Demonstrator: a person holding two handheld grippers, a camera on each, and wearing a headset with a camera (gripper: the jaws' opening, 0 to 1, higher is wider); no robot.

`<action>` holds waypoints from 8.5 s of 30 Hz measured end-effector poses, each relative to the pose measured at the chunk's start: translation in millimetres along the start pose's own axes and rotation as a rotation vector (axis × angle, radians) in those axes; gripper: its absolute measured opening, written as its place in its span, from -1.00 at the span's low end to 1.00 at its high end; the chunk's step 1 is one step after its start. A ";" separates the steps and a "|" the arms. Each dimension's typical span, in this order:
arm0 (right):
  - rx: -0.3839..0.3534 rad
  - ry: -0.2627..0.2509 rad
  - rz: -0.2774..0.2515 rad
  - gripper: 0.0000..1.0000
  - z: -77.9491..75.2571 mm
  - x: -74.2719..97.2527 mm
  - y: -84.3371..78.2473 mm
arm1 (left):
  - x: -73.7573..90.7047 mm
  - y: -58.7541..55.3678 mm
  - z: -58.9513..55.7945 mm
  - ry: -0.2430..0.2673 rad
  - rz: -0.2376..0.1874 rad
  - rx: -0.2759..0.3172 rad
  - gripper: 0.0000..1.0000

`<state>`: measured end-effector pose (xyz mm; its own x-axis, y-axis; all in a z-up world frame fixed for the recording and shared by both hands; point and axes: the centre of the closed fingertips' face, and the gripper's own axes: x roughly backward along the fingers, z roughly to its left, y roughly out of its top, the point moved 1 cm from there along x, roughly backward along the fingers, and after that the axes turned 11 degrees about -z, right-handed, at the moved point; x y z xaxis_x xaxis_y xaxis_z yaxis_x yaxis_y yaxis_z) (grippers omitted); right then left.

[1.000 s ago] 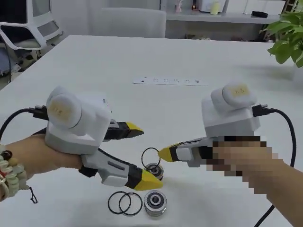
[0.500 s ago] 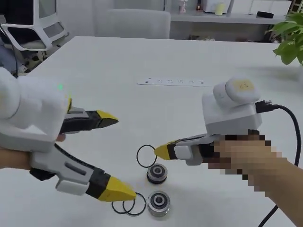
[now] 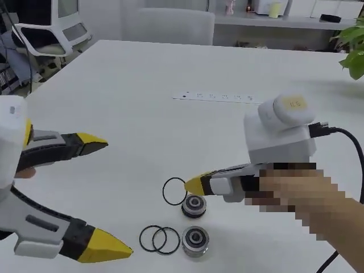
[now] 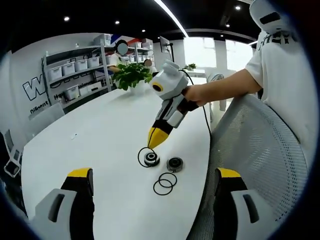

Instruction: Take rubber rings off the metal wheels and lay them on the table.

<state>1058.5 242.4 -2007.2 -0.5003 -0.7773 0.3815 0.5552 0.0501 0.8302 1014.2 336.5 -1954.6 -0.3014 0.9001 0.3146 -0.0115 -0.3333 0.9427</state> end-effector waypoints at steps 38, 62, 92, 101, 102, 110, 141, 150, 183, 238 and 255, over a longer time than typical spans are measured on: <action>0.010 0.088 0.213 -1.00 25.1 -21.2 -55.7 | 29.7 -51.3 -22.5 0.109 0.052 0.147 0.99; 0.044 0.038 0.226 -1.00 15.4 -25.3 -62.6 | 28.0 -60.6 -26.3 0.091 0.097 0.155 0.94; 0.141 0.014 0.234 -0.94 9.3 -24.0 -59.8 | 28.0 -61.8 -26.3 0.098 0.097 0.175 0.91; 0.122 0.051 0.129 -0.91 13.0 -19.6 -37.0 | 28.0 -60.8 -25.9 0.100 0.095 0.169 0.91; 0.139 0.056 0.112 -0.91 14.0 -19.1 -33.1 | 28.0 -60.6 -25.8 0.100 0.096 0.165 0.91; 0.183 0.081 0.046 -0.76 13.6 -14.8 -18.7 | 27.9 -56.2 -24.2 0.107 0.070 0.166 0.91; 0.229 0.012 0.057 -0.50 -38.4 6.8 -40.4 | 12.8 26.6 -13.8 0.027 -0.013 -0.068 0.98; 0.261 0.009 0.083 -0.47 -42.5 5.7 -47.4 | -7.0 51.4 -0.5 -0.020 -0.040 -0.141 0.96; 0.332 0.020 0.091 -0.50 -42.8 -0.5 -54.6 | -116.4 22.8 17.8 -0.148 -0.025 -0.201 0.30; 0.410 0.044 0.124 -0.68 -44.3 0.6 -58.8 | -144.5 -56.7 9.6 -0.078 0.016 0.038 -0.86; 0.360 0.025 0.128 -0.84 -47.2 6.7 -57.0 | -143.4 -58.2 8.3 -0.080 0.007 0.031 -0.85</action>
<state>1054.9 204.8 -2071.2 -0.4234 -0.7652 0.4850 0.3408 0.3615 0.8679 1066.0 229.2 -2053.7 -0.2243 0.9176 0.3282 0.0201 -0.3323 0.9429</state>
